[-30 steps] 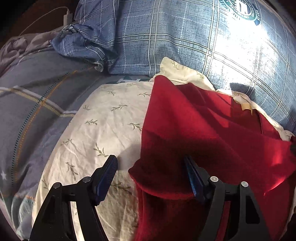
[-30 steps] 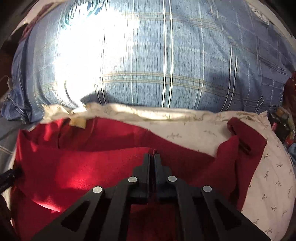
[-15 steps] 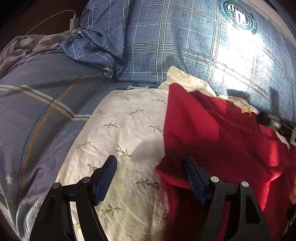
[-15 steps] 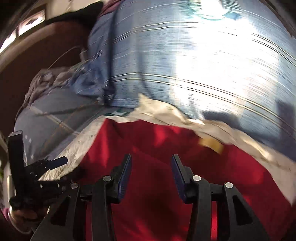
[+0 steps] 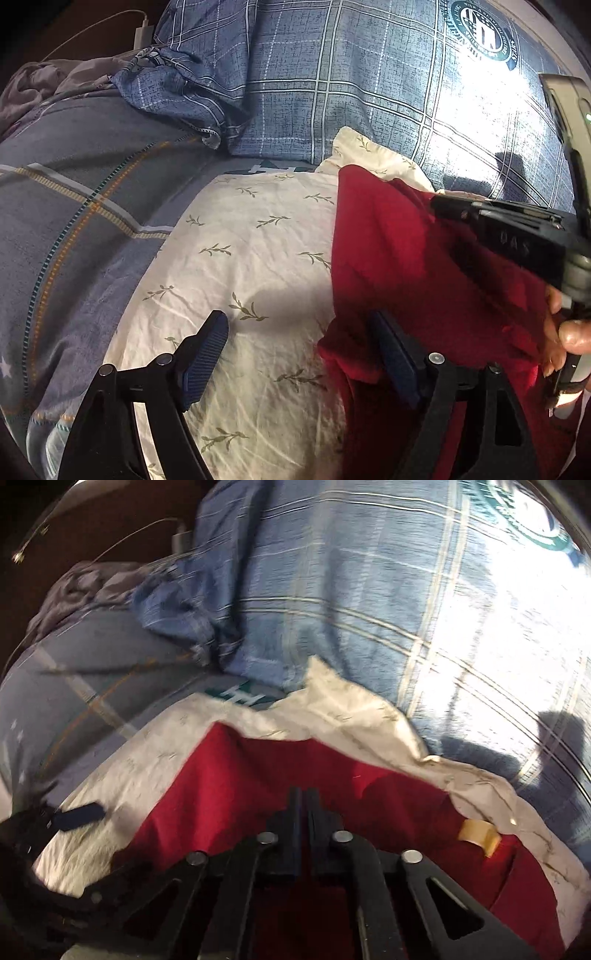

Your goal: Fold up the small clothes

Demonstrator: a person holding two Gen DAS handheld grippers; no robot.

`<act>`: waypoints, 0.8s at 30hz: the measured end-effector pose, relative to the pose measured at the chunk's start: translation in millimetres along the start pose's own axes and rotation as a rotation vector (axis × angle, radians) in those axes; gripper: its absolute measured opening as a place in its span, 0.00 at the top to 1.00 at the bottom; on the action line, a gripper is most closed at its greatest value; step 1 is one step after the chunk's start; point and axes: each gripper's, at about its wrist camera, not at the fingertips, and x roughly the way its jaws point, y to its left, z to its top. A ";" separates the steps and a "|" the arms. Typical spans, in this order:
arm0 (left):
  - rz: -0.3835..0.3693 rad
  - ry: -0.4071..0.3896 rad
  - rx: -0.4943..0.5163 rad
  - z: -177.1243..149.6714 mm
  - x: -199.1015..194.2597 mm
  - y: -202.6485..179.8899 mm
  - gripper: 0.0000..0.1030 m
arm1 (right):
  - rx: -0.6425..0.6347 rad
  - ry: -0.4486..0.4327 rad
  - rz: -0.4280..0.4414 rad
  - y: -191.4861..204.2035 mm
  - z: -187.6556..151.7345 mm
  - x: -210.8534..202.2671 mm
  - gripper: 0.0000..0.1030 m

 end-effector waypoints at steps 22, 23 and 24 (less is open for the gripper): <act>0.022 -0.004 0.001 -0.1 2.3 -2.2 0.19 | 0.097 0.049 0.059 -20.4 -16.3 -5.1 0.97; 0.025 -0.004 0.004 -0.1 2.8 -2.9 0.19 | 0.110 0.074 0.063 -20.5 -18.3 2.0 0.97; 0.026 -0.004 0.005 -0.2 2.6 -3.1 0.19 | 0.086 0.080 0.051 -15.4 -21.2 4.8 0.97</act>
